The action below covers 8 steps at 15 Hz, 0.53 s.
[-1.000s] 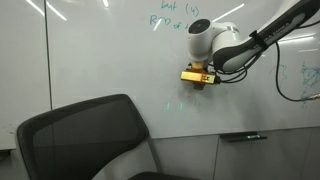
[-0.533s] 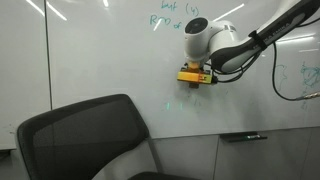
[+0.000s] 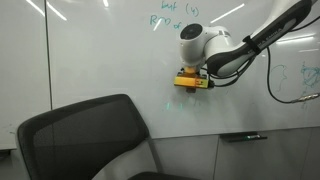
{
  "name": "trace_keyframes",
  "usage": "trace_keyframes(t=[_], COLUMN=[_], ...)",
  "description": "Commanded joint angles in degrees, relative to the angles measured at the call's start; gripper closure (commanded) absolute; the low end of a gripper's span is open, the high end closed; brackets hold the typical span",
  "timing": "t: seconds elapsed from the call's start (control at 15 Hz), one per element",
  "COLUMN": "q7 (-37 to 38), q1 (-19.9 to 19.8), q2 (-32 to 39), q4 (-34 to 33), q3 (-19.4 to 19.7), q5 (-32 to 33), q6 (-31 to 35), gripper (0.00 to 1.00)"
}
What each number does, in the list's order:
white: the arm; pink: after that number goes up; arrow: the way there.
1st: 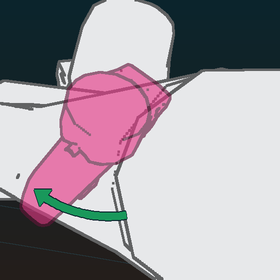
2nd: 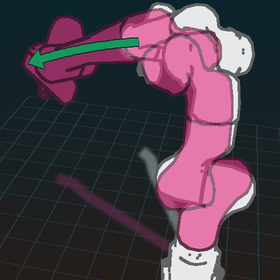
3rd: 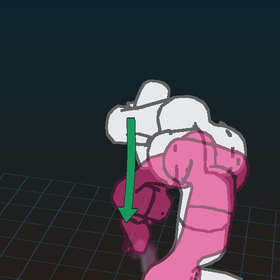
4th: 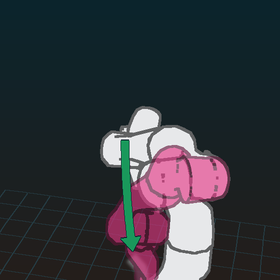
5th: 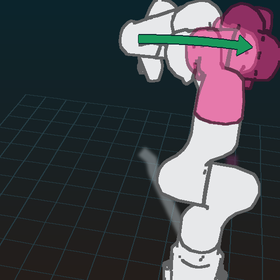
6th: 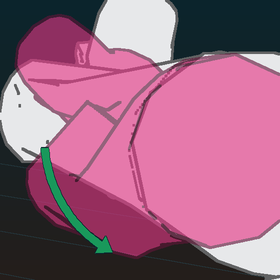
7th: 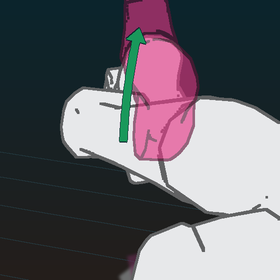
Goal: Use the duster to erase some of the writings at the bottom of the whiteboard
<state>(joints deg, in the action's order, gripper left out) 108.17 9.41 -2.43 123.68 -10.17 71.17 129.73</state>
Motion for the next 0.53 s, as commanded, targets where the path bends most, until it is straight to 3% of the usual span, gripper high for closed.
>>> trace_keyframes(t=[0.0,0.47], q7=[-1.4,-2.9], q1=[-0.4,-0.1], q2=[3.9,7.2], q4=[-4.8,-7.0], q3=[0.6,0.7], q5=[0.0,-2.2], q6=[0.6,-0.8], gripper=[0.67,0.67])
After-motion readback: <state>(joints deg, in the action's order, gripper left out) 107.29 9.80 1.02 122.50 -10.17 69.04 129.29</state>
